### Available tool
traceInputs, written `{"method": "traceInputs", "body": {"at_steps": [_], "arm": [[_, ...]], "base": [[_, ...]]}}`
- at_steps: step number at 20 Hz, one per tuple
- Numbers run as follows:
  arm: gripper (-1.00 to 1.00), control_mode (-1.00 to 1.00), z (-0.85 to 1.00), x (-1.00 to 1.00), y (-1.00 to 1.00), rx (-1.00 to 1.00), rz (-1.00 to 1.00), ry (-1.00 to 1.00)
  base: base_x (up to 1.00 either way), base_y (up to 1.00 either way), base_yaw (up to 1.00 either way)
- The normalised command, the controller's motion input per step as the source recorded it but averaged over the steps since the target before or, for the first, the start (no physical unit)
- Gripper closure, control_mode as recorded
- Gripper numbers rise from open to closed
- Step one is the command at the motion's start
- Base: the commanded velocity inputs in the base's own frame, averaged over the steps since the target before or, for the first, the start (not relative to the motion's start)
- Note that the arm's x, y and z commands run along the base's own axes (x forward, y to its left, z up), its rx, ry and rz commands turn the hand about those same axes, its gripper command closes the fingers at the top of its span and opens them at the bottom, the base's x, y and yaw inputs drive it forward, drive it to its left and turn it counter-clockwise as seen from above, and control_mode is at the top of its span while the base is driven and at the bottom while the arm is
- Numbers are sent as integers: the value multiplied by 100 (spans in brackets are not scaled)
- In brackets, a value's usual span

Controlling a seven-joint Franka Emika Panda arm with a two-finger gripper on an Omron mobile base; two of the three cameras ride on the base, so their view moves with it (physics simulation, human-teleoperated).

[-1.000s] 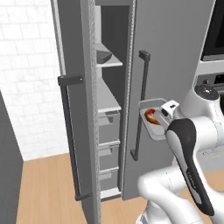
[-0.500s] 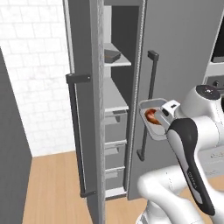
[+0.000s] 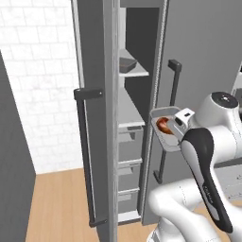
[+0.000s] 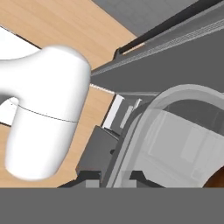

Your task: Take the meat container that has the chicken drumstick and place it on the second highest rack of the freezer. Then take the vegetable container that has the lemon and carrot and place it on the highest rack of the freezer.

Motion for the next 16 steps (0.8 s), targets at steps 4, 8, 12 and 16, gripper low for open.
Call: {"method": "traceInputs", "body": {"at_steps": [4,8,12,16], "arm": [[100,100,0,0,0,0,0,0],[100,-100,-2,8,2,0,0,1],[100,-100,-3,56,10,0,0,4],[100,-100,0,73,15,0,0,6]], "base": [[51,2,1],[22,11,0],[0,0,0],[0,0,0]]}}
